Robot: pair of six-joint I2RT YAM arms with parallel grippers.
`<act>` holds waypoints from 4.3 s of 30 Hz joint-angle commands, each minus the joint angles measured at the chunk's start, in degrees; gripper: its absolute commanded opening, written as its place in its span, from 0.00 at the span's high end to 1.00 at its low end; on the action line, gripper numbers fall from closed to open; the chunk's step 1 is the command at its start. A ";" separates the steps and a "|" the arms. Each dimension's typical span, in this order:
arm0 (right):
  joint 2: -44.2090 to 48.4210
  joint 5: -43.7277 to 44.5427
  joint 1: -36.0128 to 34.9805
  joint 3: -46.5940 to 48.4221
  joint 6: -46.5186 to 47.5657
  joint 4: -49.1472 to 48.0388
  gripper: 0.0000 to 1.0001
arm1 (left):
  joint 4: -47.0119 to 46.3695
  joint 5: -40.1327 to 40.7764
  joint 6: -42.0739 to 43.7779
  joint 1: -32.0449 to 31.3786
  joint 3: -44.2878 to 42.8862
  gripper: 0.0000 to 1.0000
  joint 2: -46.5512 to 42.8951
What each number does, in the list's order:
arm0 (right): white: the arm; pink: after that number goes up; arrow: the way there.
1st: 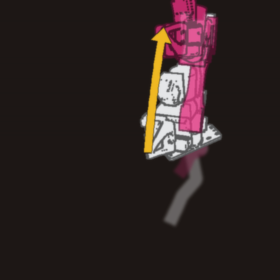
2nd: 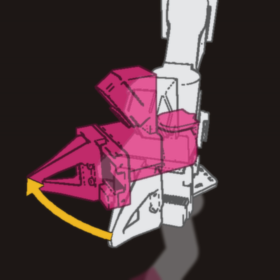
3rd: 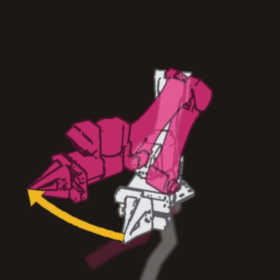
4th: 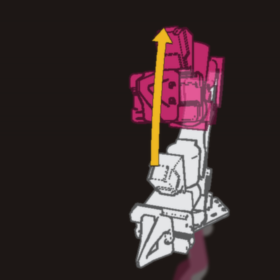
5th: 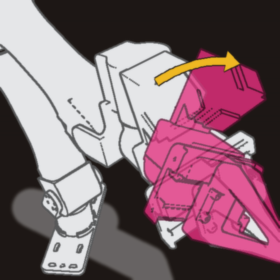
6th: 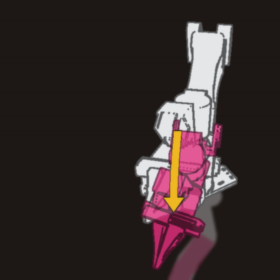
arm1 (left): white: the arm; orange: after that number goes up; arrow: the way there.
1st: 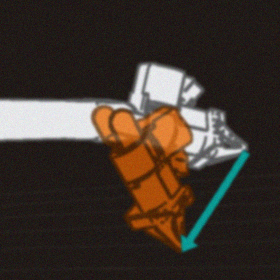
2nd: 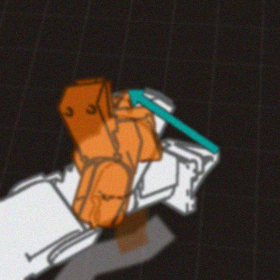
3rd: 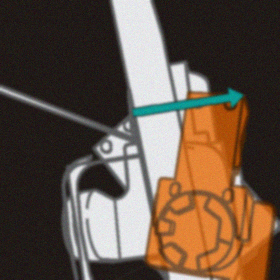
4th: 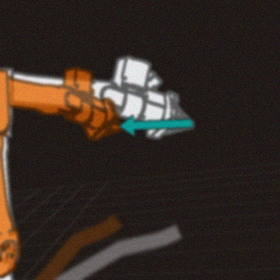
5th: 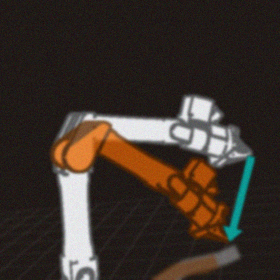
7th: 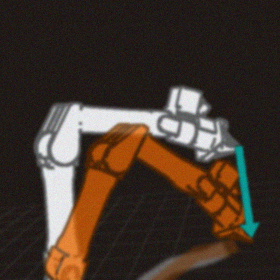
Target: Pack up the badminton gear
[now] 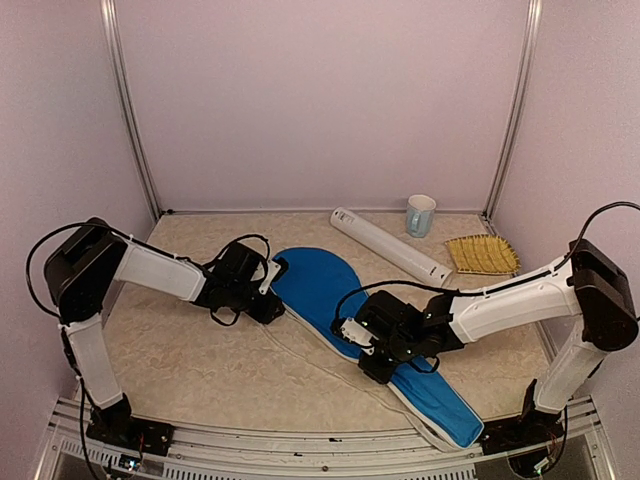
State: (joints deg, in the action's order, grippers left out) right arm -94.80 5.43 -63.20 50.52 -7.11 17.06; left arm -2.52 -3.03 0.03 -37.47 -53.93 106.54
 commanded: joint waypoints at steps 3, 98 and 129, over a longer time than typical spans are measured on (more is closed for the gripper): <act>1.81 -2.71 0.09 -1.91 0.01 4.65 1.00 | 2.63 3.00 1.23 1.60 -4.56 0.51 3.14; -10.72 -15.67 8.62 -0.51 -22.08 -18.97 0.78 | -4.48 -12.79 -4.63 -13.56 12.24 1.00 -7.53; 9.35 1.85 -14.46 -15.65 20.33 -28.06 0.41 | -3.31 -16.62 -8.22 0.03 12.18 1.00 -5.78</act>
State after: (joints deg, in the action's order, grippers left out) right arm -81.38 3.09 -77.23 32.88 5.50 -7.77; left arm -8.38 -20.56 -8.47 -36.97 -41.50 99.72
